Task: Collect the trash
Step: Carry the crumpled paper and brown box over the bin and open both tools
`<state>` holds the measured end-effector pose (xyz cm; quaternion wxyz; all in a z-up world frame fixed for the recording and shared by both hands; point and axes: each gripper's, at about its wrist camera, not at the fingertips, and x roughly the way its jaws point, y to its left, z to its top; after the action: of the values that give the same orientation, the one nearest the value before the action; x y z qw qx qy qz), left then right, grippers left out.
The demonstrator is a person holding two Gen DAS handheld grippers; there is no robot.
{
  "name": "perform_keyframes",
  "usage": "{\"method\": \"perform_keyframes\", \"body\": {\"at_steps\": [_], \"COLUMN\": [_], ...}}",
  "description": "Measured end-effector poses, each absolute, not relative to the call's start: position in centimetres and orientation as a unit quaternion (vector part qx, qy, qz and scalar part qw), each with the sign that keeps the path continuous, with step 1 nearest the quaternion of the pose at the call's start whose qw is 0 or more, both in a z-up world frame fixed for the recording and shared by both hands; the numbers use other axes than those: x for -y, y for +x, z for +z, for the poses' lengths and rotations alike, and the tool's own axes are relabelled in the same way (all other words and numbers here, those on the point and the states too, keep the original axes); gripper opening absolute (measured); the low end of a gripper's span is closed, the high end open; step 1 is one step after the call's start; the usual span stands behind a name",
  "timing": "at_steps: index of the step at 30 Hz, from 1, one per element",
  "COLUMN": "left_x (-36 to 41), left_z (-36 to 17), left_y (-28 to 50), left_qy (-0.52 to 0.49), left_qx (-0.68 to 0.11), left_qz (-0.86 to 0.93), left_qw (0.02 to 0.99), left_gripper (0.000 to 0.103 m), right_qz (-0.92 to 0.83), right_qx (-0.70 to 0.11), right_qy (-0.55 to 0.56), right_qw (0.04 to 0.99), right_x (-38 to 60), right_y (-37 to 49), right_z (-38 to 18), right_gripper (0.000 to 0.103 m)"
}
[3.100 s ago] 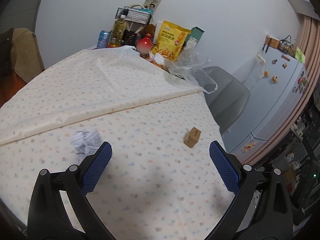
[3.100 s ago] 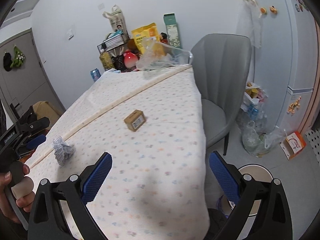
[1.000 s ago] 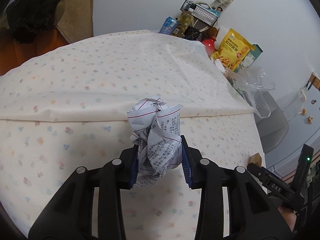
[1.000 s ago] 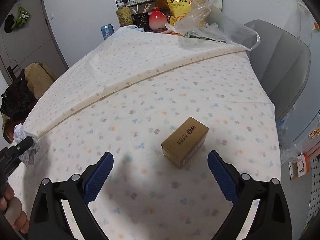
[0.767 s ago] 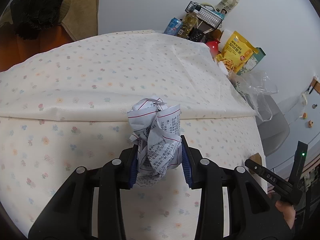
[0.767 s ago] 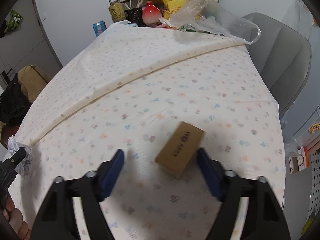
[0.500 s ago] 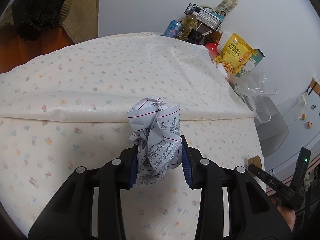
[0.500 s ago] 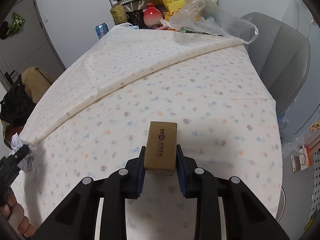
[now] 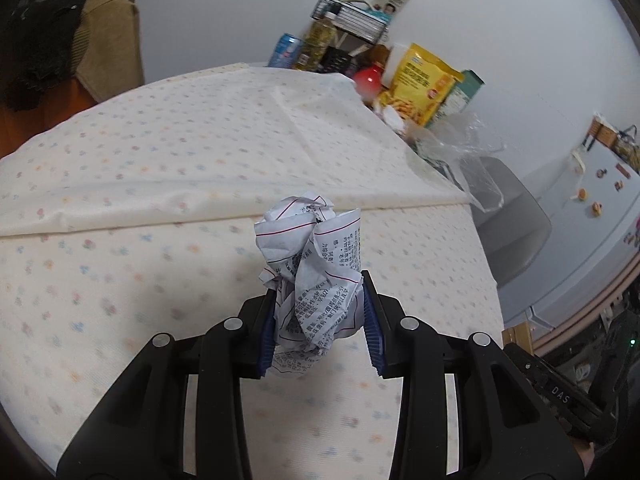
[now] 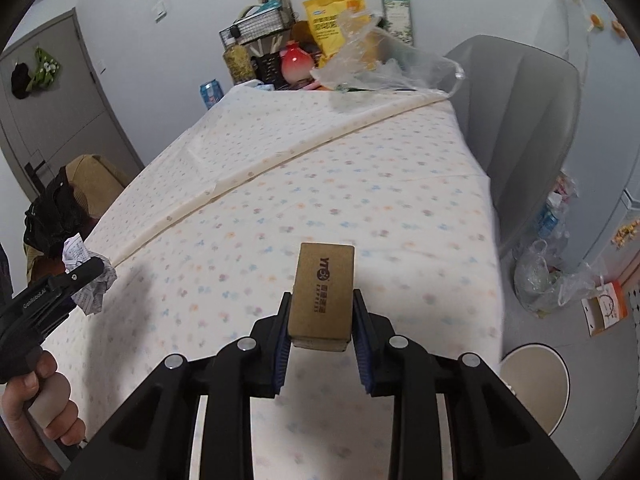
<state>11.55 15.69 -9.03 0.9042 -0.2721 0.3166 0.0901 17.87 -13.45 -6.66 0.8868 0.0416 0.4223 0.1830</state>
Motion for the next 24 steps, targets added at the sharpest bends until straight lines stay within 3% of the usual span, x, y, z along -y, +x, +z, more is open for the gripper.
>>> {"method": "perform_keyframes", "body": {"at_steps": [24], "left_x": [3.3], "left_z": [-7.0], "left_y": [20.0], "left_qy": [-0.161], "left_qx": [-0.365], "left_qz": [-0.06], "left_qw": [0.915], "left_gripper": [0.037], "right_qz": [0.028], "right_qx": [-0.403], "right_qy": [0.159], "right_qw": [0.901], "right_x": [35.5], "right_y": [14.6], "right_z": [-9.2], "right_gripper": [0.028]}}
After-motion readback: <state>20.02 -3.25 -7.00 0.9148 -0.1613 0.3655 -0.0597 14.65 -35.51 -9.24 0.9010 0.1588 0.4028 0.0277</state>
